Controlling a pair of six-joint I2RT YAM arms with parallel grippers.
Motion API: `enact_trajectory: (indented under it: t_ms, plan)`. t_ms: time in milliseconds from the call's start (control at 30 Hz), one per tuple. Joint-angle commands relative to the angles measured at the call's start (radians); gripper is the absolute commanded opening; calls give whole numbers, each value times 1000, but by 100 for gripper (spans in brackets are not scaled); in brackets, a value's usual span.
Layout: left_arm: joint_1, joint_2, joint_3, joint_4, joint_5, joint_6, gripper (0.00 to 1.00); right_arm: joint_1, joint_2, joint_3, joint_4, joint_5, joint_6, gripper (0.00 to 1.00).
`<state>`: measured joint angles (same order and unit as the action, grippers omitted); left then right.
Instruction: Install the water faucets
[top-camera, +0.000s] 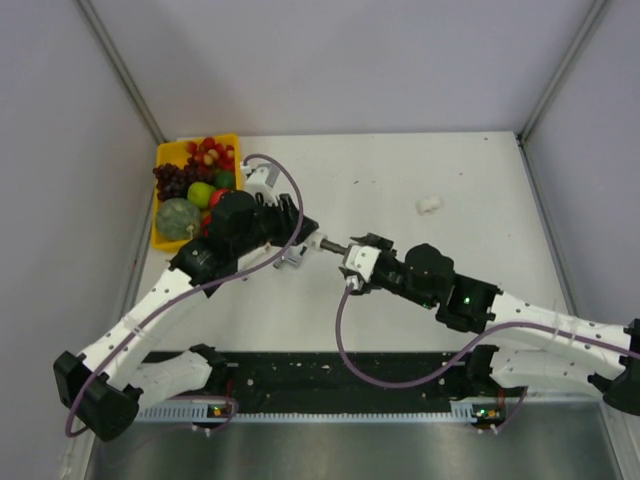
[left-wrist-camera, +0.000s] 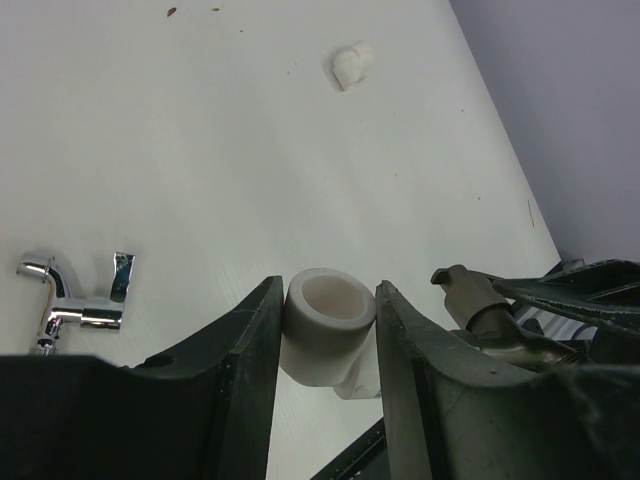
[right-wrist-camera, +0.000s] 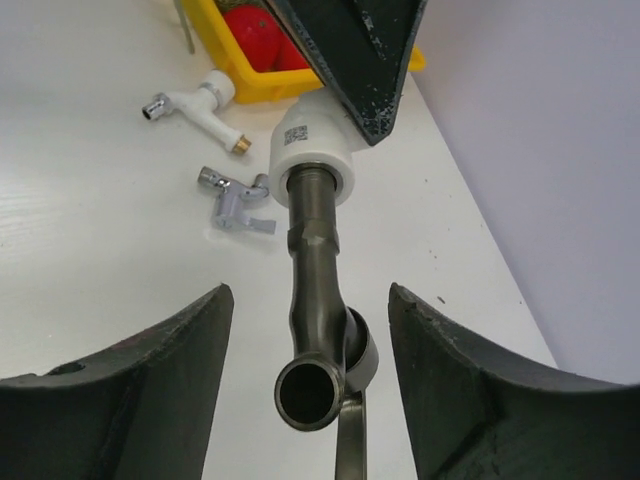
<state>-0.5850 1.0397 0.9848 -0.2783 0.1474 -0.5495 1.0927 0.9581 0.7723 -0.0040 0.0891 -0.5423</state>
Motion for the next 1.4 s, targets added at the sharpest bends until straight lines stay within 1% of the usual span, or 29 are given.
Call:
enact_trajectory:
  t_ms: [0, 67, 133, 167, 200, 233, 267, 333, 433, 567, 600, 633, 733, 833, 900, 967, 1033, 1067, 1133, 1167, 1200, 1300, 1367]
  plan:
    - [1, -1, 81, 36, 31, 5, 0, 3, 1, -27, 85, 89, -33, 58]
    - [1, 0, 89, 36, 34, 6, 0, 1, 2, -50, 114, 87, -30, 52]
    - [2, 0, 94, 36, 37, 5, 0, -8, 7, -67, 143, 74, -12, 39]
    - [1, -3, 94, 42, 41, 3, 0, -11, 8, -70, 159, 70, 8, 31]
    - [1, -10, 89, 57, 40, 8, 0, -14, 8, -77, 185, 57, 34, 16]
    - [2, -23, 77, 80, 32, 10, 0, -17, 4, -83, 211, 40, 74, 6]
    - [2, -38, 60, 114, 27, 11, 0, -23, -1, -97, 261, 25, 129, 0]
    - [1, -79, -9, 203, 6, 14, 0, -37, -15, -131, 387, -9, 270, 0]
    - [2, -173, -165, 432, -29, 20, 0, -65, -18, -183, 606, -20, 534, 0]
    - [1, -286, -401, 784, -61, 32, 0, -94, 20, -260, 887, 49, 1021, 0]
    - [1, -308, -443, 860, -69, 46, 0, -99, 34, -286, 954, 76, 1188, 0]
    - [1, -319, -481, 917, -80, 63, 0, -100, 51, -309, 1010, 113, 1285, 0]
    - [-2, -340, -555, 1059, -72, 127, 0, -100, 137, -358, 1157, 207, 1649, 0]
    - [-3, -334, -632, 1221, -66, 175, 0, -99, 261, -381, 1301, 227, 1951, 0]
    - [-6, -322, -684, 1327, -72, 212, 0, -94, 342, -381, 1416, 238, 2080, 0]
    - [-6, -308, -725, 1419, -80, 241, 0, -82, 401, -370, 1495, 265, 2147, 0]
    - [-7, -300, -741, 1424, -104, 247, 0, -77, 435, -358, 1518, 281, 2182, 0]
    - [-6, -299, -741, 1415, -112, 249, 0, -77, 442, -354, 1517, 291, 2193, 1]
    - [-7, -303, -738, 1377, -137, 238, 0, -79, 452, -352, 1524, 307, 2199, 13]
    - [-6, -308, -732, 1339, -185, 234, 0, -79, 455, -355, 1533, 314, 2196, 15]
    - [-7, -314, -724, 1290, -212, 226, 0, -77, 456, -360, 1536, 317, 2193, 20]
    - [-6, -343, -670, 1083, -343, 162, 0, -79, 450, -372, 1524, 314, 2191, 45]
    - [-6, -354, -640, 994, -406, 134, 0, -77, 446, -387, 1514, 310, 2190, 60]
